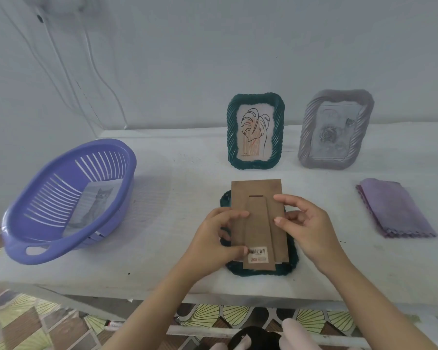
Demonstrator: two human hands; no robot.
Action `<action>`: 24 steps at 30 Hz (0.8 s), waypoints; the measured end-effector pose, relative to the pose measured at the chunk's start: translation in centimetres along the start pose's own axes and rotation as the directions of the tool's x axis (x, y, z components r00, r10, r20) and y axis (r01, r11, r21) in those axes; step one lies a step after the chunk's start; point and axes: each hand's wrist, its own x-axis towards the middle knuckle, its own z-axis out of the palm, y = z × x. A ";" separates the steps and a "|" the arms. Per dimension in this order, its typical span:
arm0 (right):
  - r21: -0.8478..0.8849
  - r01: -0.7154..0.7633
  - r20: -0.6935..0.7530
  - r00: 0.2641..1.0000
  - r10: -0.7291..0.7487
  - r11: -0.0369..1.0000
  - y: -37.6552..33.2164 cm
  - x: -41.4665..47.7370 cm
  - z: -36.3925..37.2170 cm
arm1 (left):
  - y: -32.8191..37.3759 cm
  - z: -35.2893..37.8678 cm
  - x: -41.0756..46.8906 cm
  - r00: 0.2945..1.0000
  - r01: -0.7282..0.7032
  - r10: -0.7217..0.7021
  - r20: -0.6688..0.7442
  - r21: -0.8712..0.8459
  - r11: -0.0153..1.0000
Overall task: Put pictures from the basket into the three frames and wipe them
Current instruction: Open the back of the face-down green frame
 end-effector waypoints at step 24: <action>-0.436 0.061 0.337 0.936 0.100 0.898 -1.9 15.2 12.2 | -5.1 -10.0 8.8 0.932 0.282 -0.242 -0.270 0.117 0.952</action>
